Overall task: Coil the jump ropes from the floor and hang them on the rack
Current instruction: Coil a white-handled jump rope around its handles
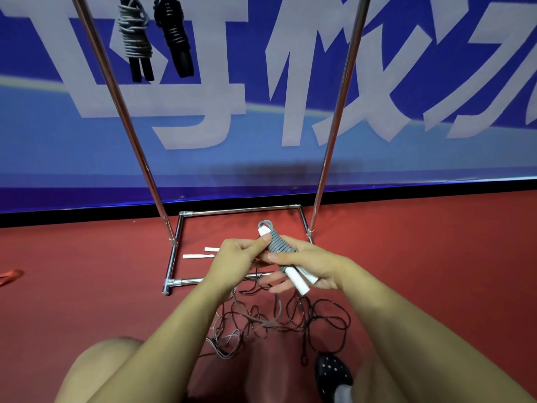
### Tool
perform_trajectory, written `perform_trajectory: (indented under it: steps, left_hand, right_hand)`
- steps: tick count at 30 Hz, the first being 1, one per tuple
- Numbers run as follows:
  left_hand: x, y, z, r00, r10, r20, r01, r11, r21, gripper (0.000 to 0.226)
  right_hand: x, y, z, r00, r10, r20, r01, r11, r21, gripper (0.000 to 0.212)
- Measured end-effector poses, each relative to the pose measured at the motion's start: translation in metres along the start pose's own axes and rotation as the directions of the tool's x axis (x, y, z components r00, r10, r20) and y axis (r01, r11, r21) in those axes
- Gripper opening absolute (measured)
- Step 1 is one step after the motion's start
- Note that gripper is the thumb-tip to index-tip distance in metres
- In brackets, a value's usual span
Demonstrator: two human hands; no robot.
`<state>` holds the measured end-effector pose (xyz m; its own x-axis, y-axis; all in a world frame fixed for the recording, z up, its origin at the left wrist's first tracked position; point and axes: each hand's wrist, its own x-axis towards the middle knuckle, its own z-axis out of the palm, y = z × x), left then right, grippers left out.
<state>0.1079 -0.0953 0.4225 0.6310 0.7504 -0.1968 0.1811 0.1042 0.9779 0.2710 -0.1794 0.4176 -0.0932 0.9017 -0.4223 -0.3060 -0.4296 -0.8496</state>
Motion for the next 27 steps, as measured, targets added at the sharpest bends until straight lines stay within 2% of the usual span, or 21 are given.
perform_trajectory:
  steps: [3,6,9,12,14,17,21,27]
  left_hand:
    - [0.003,-0.004,-0.003,0.997,-0.04,0.07,0.04,0.999,-0.001,0.042]
    - [0.006,-0.007,-0.005,0.979,-0.174,0.107,0.18,0.982,-0.048,0.046]
    - [0.005,-0.009,-0.004,0.957,-0.264,0.123,0.266,0.964,0.0,0.052]
    - [0.008,-0.015,-0.007,0.957,-0.274,0.094,0.27,0.962,0.049,0.055]
    - [0.009,-0.015,-0.006,0.965,-0.252,0.075,0.25,0.968,0.027,0.049]
    - [0.009,-0.016,-0.002,0.982,-0.188,0.035,0.189,0.981,-0.045,0.034]
    - [0.013,-0.027,0.004,0.988,-0.152,0.004,0.153,0.988,-0.031,0.025]
    - [0.016,-0.036,0.006,0.99,-0.141,-0.001,0.141,0.989,-0.046,0.014]
  right_hand:
    - [-0.002,-0.002,0.0,0.995,-0.1,-0.027,0.092,0.97,-0.224,0.042]
    - [0.002,0.001,-0.006,0.981,-0.174,-0.087,0.128,0.915,-0.382,0.045]
    - [0.003,0.004,-0.009,0.97,-0.223,-0.094,0.14,0.835,-0.533,0.042]
    - [0.005,0.004,-0.008,0.971,-0.199,-0.132,0.119,0.881,-0.458,0.03]
    - [0.008,0.005,-0.01,0.966,-0.174,-0.193,0.086,0.916,-0.393,0.034]
    - [0.009,0.005,-0.01,0.952,-0.213,-0.22,0.094,0.888,-0.45,0.038]
    - [0.01,0.004,-0.006,0.928,-0.263,-0.263,0.064,0.809,-0.584,0.034]
    - [0.013,0.007,-0.007,0.915,-0.294,-0.274,0.062,0.777,-0.626,0.03]
